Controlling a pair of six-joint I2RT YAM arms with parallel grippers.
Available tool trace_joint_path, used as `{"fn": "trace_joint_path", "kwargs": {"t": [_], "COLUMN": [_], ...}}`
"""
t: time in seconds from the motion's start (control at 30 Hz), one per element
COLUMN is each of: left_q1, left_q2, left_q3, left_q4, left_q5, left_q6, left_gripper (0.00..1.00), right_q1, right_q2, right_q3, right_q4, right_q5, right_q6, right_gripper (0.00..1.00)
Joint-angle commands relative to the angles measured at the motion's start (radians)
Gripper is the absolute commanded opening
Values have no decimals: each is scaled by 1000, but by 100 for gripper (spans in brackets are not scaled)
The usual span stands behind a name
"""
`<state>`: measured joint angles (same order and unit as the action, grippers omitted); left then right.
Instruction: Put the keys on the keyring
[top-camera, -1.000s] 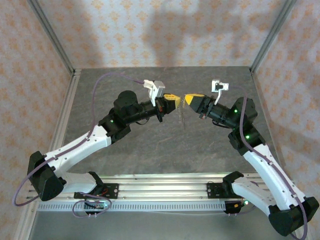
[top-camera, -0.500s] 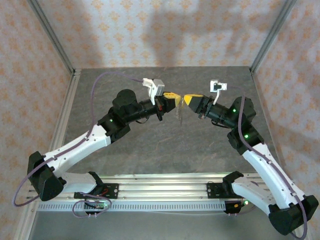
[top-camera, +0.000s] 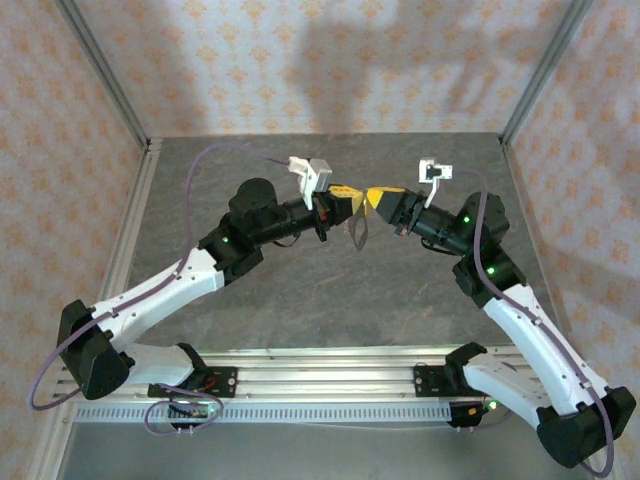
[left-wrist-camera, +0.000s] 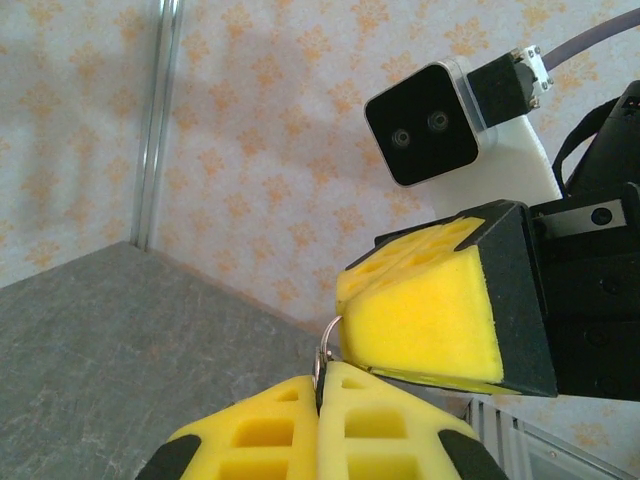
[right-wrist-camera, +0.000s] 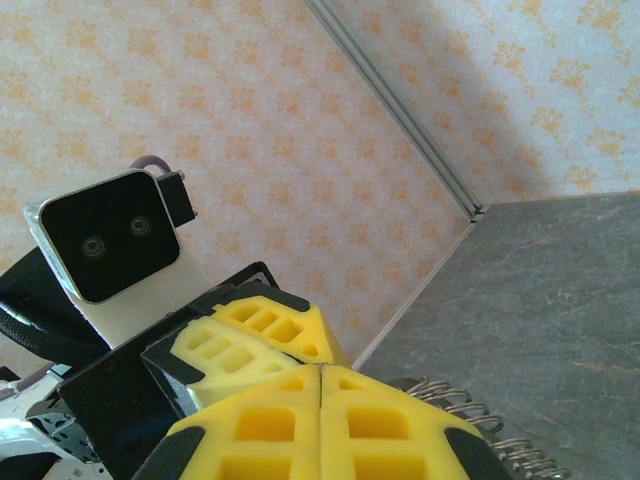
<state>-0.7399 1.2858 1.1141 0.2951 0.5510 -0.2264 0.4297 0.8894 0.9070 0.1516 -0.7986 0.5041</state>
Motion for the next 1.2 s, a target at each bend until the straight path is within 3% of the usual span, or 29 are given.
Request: {"fn": "trace_joint_path", "kwargs": {"t": [0.0,0.6,1.17], "left_q1": [-9,-10,-10], "left_q2": [4,-32,-38], "left_q3": [38,9,-13], "left_q4": [40,75,111], "left_q5": [51,30,-3], "left_q6": [4,-8,-7], "left_gripper": [0,0,0], "right_q1": [7,-11,-23], "right_q2": [0,-9,-1], "right_q3": [-2,-95,-113], "right_q4": [58,-12,52], "right_q5": [11,89,-23], "right_q6": [4,-43,6], "right_gripper": [0,0,0]}}
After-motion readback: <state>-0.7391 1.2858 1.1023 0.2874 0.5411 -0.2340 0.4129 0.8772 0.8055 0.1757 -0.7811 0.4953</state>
